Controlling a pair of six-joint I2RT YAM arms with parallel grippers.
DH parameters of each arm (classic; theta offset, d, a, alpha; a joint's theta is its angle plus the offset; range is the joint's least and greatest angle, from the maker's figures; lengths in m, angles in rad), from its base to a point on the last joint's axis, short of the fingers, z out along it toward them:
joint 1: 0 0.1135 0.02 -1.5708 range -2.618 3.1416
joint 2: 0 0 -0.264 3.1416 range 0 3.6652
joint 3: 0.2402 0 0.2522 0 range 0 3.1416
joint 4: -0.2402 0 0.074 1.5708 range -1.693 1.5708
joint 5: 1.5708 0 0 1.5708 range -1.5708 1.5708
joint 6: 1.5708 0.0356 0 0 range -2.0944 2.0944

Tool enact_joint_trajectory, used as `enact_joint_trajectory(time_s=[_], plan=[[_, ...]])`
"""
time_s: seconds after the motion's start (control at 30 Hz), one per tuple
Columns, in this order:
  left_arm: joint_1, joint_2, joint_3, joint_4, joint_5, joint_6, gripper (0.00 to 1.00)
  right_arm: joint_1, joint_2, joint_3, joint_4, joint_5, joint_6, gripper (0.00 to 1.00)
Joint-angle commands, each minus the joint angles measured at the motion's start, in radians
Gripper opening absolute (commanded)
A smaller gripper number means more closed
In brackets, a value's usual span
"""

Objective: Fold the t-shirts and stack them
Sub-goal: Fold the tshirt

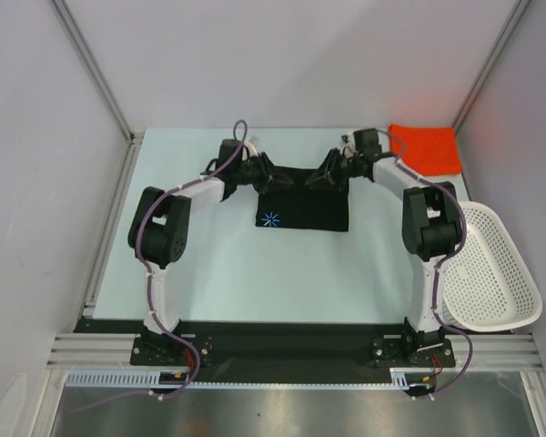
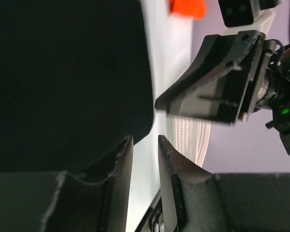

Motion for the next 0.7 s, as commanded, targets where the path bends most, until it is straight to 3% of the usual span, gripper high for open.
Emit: enact_joint_trajectory(time_s=[0.0,0.2,0.33,0.53,0.67], plan=[[-0.01,0.048,-0.083,0.107,0.085,-0.027,0.32,0.015,0.006,-0.16,0.216,-0.108,0.091,0.31],[0.001,0.103,-0.151,0.011,0.088,0.102,0.29,-0.033,0.036,-0.369,0.255,-0.138,0.028,0.25],[0.004,0.064,-0.195,-0.144,0.044,0.279,0.29,-0.1,-0.055,-0.498,0.228,-0.123,-0.067,0.24],[0.002,-0.054,-0.171,-0.363,-0.038,0.446,0.29,-0.156,-0.16,-0.461,0.027,-0.076,-0.188,0.25],[-0.002,-0.137,-0.101,-0.388,-0.056,0.42,0.33,-0.121,-0.185,-0.38,-0.003,-0.082,-0.156,0.25]])
